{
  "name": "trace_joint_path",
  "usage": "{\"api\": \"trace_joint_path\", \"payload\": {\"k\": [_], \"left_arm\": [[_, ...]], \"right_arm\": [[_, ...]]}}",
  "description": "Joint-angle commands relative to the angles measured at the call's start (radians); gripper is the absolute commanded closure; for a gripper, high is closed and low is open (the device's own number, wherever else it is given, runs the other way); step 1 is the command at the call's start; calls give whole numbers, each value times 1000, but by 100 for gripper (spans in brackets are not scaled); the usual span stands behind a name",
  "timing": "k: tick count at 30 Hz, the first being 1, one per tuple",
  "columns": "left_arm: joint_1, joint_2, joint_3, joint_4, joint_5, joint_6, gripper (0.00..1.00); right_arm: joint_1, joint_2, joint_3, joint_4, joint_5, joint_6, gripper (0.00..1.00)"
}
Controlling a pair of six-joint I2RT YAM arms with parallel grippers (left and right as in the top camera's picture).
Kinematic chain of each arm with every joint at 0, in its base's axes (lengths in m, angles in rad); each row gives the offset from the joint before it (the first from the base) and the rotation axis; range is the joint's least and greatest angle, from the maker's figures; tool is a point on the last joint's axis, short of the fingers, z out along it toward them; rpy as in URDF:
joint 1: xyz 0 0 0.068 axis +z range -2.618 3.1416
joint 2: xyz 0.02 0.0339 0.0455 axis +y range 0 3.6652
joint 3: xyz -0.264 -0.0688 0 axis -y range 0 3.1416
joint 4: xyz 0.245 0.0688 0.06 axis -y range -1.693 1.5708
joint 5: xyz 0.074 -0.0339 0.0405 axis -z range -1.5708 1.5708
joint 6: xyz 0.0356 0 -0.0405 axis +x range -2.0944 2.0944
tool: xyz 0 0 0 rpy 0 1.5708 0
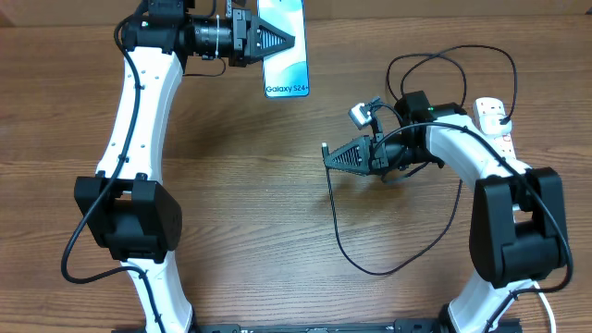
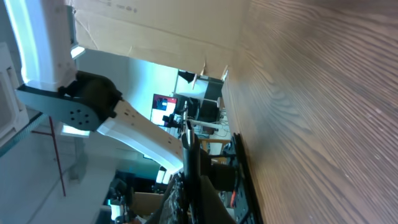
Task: Plug charger to phone and switch on socket
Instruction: 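Raise the plug with the right gripper to the phone's bottom port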
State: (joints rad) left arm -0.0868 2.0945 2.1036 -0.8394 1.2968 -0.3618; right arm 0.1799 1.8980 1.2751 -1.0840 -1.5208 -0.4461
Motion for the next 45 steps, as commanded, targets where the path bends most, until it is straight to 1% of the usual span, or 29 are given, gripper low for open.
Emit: {"api": "trace_joint_path", "payload": {"k": [1, 2, 5, 8, 10, 13, 17, 21, 24, 27, 34, 38, 42, 45], "left_arm": [[9, -30, 10, 19, 71, 25, 96], [6, -30, 10, 35, 94, 23, 95], [-1, -30, 10, 35, 96, -10, 96], [-20, -30, 10, 15, 114, -48, 96], [-38, -30, 10, -10, 117, -68, 96], [-59, -30, 10, -37, 98, -52, 96], [-102, -30, 10, -34, 32, -62, 95], [-141, -30, 10, -22, -24, -73, 96], [-150, -30, 10, 7, -25, -97, 96], [-148, -30, 10, 13, -21, -118, 96], [-136, -30, 10, 12, -8, -119, 96], [-134, -30, 10, 34, 5, -142, 96], [-122, -30, 10, 142, 10, -244, 96], [-116, -30, 10, 164, 13, -267, 96]], "right_arm": [[20, -90, 76, -30, -48, -23, 96], [27, -108, 84, -51, -48, -23, 96], [36, -146, 84, -109, -48, -24, 96], [45, -180, 84, -156, -48, -64, 96], [45, -200, 84, -149, -48, -60, 96], [45, -206, 84, -141, -48, -53, 96], [43, -206, 84, -132, -48, -28, 96], [34, -206, 84, -60, -48, 51, 96], [31, -206, 84, 33, -37, 128, 96], [31, -206, 84, 160, 6, 251, 96], [31, -206, 84, 386, 55, 457, 96], [32, -206, 84, 425, 55, 481, 96], [29, -206, 84, 438, 55, 482, 96], [23, -206, 84, 468, 54, 508, 96]]}}
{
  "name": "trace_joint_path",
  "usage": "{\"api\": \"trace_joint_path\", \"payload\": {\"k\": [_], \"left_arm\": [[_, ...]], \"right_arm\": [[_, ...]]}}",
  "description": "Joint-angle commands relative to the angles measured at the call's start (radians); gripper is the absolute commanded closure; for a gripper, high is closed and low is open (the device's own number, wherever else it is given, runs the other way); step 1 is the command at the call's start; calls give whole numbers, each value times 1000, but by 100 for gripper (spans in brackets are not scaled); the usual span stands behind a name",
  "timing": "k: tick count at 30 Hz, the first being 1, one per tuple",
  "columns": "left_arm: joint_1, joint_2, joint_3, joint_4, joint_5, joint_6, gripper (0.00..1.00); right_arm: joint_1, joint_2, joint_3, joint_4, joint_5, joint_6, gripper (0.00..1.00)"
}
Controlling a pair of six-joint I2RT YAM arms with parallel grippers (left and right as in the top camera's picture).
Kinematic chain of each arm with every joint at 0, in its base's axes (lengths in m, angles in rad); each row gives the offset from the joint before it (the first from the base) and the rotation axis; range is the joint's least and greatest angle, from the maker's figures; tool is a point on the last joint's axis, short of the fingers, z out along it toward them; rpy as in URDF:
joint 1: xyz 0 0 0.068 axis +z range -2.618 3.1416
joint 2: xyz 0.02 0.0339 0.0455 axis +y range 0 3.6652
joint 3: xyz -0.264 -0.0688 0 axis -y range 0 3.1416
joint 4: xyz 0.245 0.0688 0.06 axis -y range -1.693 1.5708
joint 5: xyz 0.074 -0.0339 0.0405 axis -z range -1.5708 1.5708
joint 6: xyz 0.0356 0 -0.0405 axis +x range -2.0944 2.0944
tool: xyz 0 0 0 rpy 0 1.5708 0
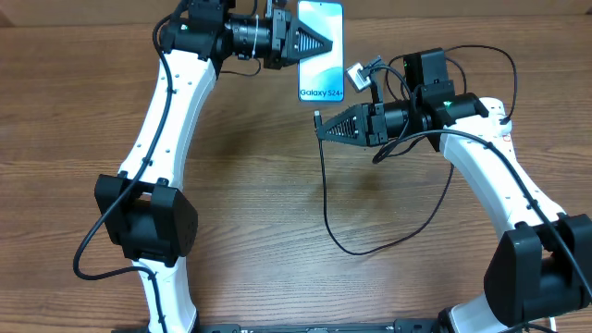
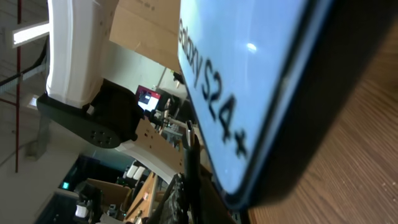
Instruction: Plug charger to phone and switch on socket
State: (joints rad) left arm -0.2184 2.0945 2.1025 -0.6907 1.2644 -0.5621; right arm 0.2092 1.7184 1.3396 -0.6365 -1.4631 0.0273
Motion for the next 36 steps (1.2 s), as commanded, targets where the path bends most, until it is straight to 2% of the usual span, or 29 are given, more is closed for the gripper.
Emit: {"api": "trace_joint_path", "payload": {"k": [1, 7, 17, 23, 32, 36], "left_arm": [[15, -30, 11, 15, 45, -67, 96], [13, -30, 11, 14, 47, -66, 96], [8, -30, 11, 22, 80, -44, 96], [6, -30, 11, 47, 82, -51, 96], [-1, -30, 11, 146, 72, -167, 96], [-1, -30, 11, 147, 71, -159, 96]], "right_arm": [[-7, -26, 20, 31, -4, 38, 96], [-9, -26, 20, 78, -3, 61, 96], [-21, -26, 20, 227, 16, 211, 96], [-21, -26, 19, 240, 28, 213, 96], [-21, -26, 19, 260, 34, 213, 96], [-21, -26, 19, 268, 33, 213, 96]]}}
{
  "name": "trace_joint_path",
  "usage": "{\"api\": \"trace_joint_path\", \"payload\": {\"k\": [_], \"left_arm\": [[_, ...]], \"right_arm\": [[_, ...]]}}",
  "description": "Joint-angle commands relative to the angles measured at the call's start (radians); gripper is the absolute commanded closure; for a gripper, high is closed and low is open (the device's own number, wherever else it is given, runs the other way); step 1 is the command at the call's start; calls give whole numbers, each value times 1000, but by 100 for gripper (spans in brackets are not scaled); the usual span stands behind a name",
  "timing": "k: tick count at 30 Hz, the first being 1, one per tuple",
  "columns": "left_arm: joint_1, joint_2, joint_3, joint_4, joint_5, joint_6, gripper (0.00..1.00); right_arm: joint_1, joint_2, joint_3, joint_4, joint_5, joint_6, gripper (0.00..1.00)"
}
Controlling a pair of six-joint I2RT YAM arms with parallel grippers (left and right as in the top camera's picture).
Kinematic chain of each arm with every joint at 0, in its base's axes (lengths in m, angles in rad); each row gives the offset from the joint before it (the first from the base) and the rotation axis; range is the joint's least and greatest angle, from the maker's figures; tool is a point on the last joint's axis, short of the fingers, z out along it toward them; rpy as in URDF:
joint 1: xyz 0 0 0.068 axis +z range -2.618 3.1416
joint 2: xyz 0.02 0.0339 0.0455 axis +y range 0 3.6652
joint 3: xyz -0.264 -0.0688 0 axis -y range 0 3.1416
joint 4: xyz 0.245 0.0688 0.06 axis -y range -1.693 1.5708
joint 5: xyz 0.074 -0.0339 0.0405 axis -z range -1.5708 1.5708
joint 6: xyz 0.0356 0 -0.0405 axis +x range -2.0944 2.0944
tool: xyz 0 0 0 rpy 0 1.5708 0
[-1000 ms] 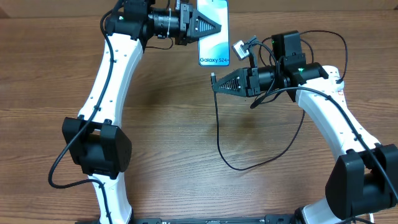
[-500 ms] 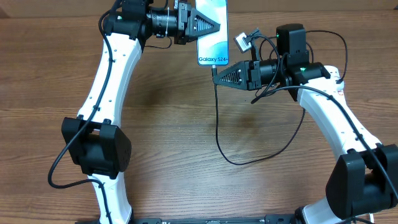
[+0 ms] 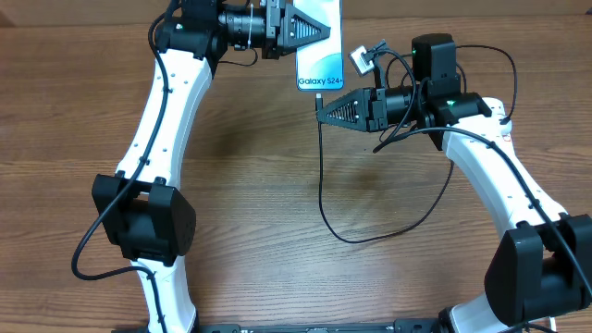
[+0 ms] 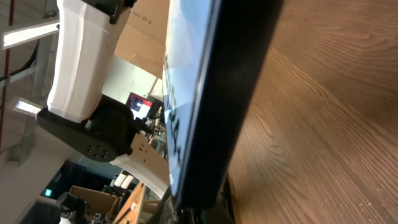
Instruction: Plug charger to phone and switch on socket
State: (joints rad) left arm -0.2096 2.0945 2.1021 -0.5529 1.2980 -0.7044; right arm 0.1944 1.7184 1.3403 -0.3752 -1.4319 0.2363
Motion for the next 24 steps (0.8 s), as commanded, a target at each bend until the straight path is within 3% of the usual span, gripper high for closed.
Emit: {"api": "trace_joint_path", "payload": {"k": [1, 24], "left_arm": [[-10, -30, 11, 13, 37, -13, 96], [-14, -30, 11, 34, 6, 51, 96]], "right_arm": [[-6, -26, 19, 7, 2, 4, 96], [-32, -26, 19, 15, -13, 3, 96]]}}
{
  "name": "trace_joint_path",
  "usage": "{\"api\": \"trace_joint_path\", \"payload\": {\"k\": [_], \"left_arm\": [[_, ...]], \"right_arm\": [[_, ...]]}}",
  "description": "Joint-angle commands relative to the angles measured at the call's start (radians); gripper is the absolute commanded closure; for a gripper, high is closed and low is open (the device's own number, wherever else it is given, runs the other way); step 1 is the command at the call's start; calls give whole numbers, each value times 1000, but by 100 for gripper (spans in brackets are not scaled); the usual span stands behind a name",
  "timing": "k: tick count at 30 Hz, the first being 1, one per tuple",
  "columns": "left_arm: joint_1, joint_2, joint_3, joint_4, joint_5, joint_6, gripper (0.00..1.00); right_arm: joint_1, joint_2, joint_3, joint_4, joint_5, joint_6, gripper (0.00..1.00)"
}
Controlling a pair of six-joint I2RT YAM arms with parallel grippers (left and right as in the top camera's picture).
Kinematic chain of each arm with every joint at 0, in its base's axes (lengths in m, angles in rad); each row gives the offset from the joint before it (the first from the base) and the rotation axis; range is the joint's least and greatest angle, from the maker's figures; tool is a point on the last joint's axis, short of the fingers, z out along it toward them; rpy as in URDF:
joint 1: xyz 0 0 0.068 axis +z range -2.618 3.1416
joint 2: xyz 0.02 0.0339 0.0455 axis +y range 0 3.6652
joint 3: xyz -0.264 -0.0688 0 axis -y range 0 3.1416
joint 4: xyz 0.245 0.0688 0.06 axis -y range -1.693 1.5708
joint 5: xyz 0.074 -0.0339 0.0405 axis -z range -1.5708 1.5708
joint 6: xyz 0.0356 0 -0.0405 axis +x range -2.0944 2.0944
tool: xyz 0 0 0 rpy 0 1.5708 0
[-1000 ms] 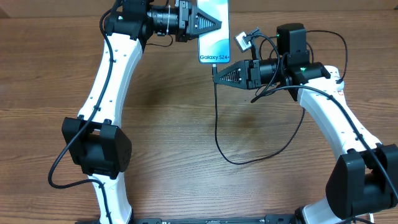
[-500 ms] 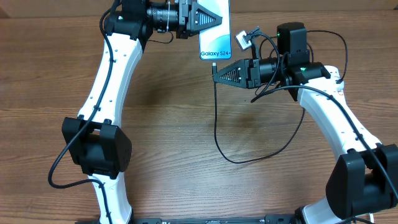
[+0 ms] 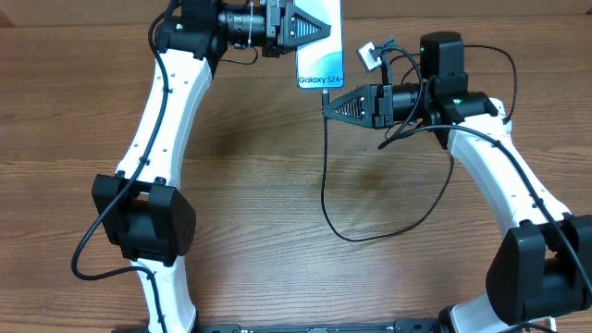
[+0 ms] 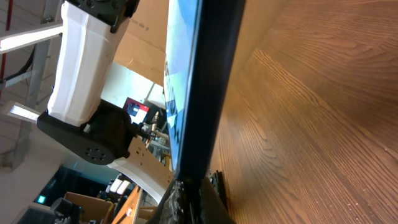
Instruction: Plug charger to phone and switch on socket
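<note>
A phone (image 3: 320,51) with a light blue "Galaxy S24+" screen is at the back centre, with my left gripper (image 3: 324,28) shut on its upper part. Just below it my right gripper (image 3: 326,104) is shut on the charger plug, whose tip meets the phone's bottom edge. In the right wrist view the phone (image 4: 208,87) appears edge-on, directly over my right gripper (image 4: 194,194). How deep the plug sits is hidden. The black cable (image 3: 326,185) runs down and loops right. The white socket strip (image 3: 506,125) is mostly covered by my right arm.
The cable loop (image 3: 398,227) lies on the wooden table between the arms and curves back toward the socket side. More black cable coils (image 3: 481,60) at the back right. A cardboard wall stands behind the table's far edge.
My right gripper has shifted slightly right with the plug. In the right wrist view the phone's bottom edge now sits straight over the fingers instead of tilted across them. The phone has stayed put.
At first my left gripper held the phone at the back left of centre while my right gripper held the plug mid-table. Then the phone was further right, with the plug raised beneath it. By now the plug tip is at the phone's bottom edge.
</note>
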State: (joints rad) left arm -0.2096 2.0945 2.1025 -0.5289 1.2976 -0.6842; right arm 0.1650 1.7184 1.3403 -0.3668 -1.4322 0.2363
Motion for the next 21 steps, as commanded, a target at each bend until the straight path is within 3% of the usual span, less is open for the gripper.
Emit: {"api": "trace_joint_path", "payload": {"k": [1, 14, 21], "left_arm": [[-15, -30, 11, 10, 6, 31, 96], [-26, -30, 11, 14, -29, 34, 96], [-19, -30, 11, 95, -33, -6, 96]], "right_arm": [[-3, -26, 19, 7, -13, 4, 96], [-3, -26, 19, 6, -40, 3, 96], [-3, -26, 19, -6, -43, 3, 96]]}}
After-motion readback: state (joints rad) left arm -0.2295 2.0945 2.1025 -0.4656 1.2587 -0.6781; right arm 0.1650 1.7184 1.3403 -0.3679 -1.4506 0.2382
